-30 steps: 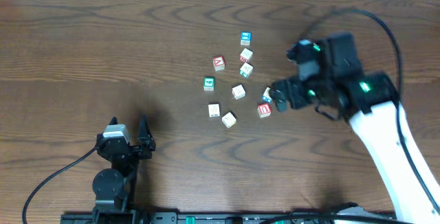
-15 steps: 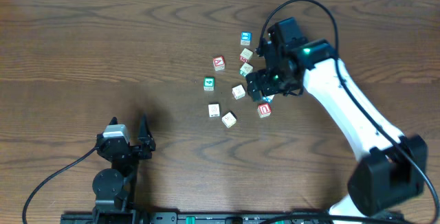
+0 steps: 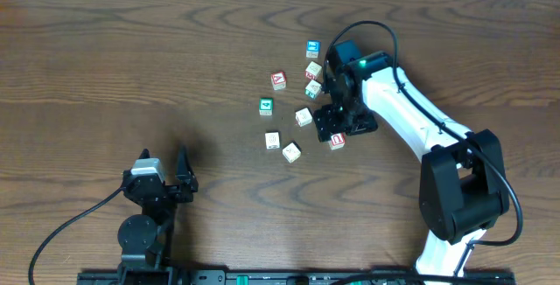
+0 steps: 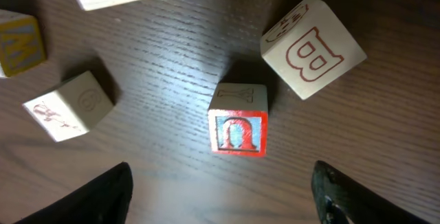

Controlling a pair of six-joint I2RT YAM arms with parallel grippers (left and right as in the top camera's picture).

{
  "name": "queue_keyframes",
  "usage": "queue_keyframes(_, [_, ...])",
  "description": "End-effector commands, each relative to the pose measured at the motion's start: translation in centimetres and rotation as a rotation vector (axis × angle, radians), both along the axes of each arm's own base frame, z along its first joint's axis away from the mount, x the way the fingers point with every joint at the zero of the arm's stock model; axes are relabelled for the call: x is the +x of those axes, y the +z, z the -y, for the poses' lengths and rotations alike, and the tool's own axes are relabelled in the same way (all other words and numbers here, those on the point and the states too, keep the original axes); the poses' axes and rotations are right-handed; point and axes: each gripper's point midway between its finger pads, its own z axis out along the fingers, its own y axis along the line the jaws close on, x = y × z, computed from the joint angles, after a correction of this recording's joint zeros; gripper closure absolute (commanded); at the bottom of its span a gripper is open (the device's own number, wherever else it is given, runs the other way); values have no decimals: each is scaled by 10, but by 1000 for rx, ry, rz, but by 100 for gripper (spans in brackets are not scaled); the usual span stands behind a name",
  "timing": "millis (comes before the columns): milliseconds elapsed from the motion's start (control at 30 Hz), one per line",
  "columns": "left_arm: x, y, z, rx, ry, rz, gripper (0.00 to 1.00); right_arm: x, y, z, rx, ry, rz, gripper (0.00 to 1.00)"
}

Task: Lift 5 blocks
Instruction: 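Close the right gripper on the red 'n' block and lift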

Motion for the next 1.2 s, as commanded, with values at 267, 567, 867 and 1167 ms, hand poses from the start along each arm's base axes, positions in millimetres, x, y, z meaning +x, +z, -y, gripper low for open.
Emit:
queue_keyframes(267, [-1,-18,-2,-2,12,-49,27,-21,-38,11,-38,35,-31,29])
queue_keyframes(567, [-1,-18,-2,-2,12,-49,27,-6,-39,7,-20,93,40,34])
queue_keyframes(867, [-1,-18,-2,-2,12,-49,27,6,-38,0,-4,97,91,72])
queue_keyframes(1167, [-1,-18,-2,-2,12,-49,27,-5,-38,-1,-20,36,50,78])
